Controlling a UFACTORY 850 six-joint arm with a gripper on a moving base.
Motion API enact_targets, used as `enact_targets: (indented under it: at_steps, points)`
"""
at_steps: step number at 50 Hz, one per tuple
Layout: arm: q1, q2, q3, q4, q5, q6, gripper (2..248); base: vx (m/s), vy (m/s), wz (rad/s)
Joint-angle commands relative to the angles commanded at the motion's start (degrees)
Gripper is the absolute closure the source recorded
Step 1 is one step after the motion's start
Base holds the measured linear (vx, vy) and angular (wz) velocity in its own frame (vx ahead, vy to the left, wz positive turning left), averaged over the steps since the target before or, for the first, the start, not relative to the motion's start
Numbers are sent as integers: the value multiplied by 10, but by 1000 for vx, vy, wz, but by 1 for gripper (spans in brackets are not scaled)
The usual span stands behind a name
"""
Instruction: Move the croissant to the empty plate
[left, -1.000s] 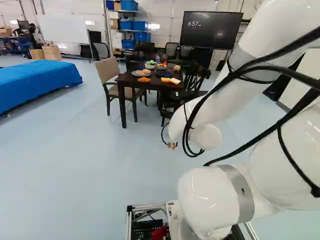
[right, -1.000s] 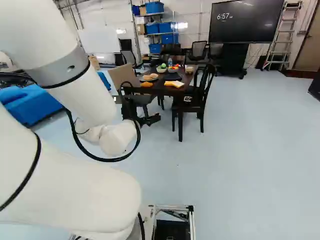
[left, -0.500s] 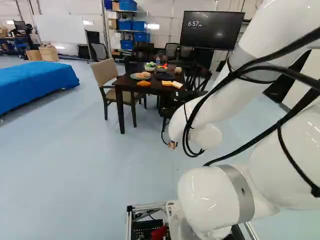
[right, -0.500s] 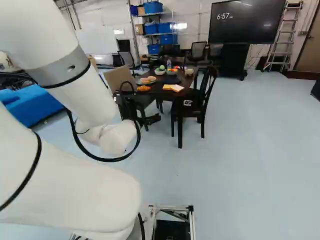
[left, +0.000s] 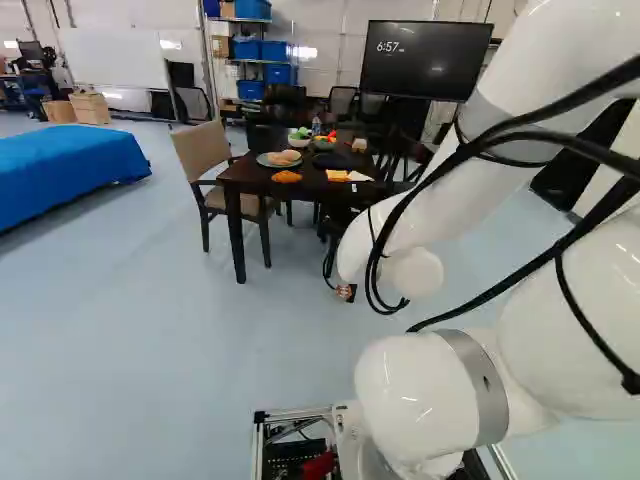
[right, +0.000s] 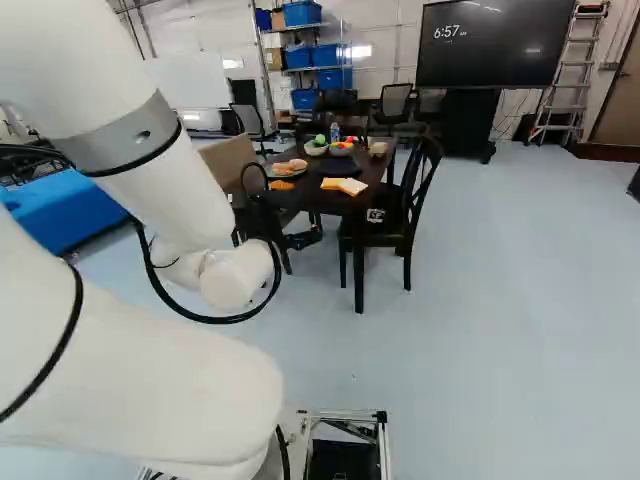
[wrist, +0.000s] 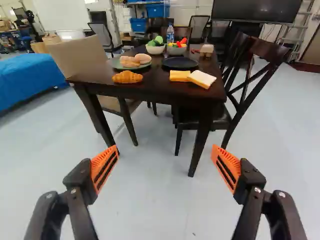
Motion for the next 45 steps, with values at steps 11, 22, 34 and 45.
enact_targets:
  at_steps: [11, 22, 34, 45]
  points:
    - [0, 0, 0, 0, 0, 0, 3, 272, 25, 100]
    - [0, 0, 0, 0, 0, 0, 3, 257, 40, 177]
    - [0, 0, 0, 0, 0, 0, 3, 259, 39, 179]
    - [0, 0, 0, 0, 0, 0, 3, 259, 39, 172]
